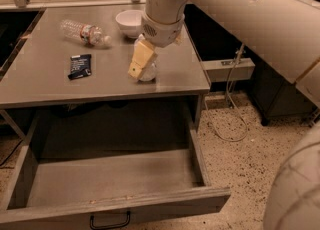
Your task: Place blue plastic bottle into top drawer
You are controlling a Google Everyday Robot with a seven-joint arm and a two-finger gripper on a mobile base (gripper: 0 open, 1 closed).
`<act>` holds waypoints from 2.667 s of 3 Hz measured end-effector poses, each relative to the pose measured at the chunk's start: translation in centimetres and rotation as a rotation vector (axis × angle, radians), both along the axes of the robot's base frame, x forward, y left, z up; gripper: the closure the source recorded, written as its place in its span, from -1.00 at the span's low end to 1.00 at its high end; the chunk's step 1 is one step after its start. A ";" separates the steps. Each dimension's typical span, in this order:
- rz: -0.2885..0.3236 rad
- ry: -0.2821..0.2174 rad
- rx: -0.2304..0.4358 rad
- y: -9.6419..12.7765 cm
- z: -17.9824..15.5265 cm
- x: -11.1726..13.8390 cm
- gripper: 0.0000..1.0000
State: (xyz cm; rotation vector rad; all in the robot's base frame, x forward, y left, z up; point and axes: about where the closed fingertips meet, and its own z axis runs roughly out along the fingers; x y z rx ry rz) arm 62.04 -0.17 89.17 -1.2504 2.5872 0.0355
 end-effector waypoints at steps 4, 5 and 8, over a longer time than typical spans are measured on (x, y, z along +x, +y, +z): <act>0.029 0.028 0.124 4.1 1.9 4.1 -1.00; 0.031 -0.003 0.144 4.0 2.2 4.3 -1.00; 0.009 -0.061 0.169 4.6 0.6 6.5 -1.00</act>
Offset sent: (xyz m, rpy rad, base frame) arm 0.0348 0.0417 0.0348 0.1981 -0.0006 0.0272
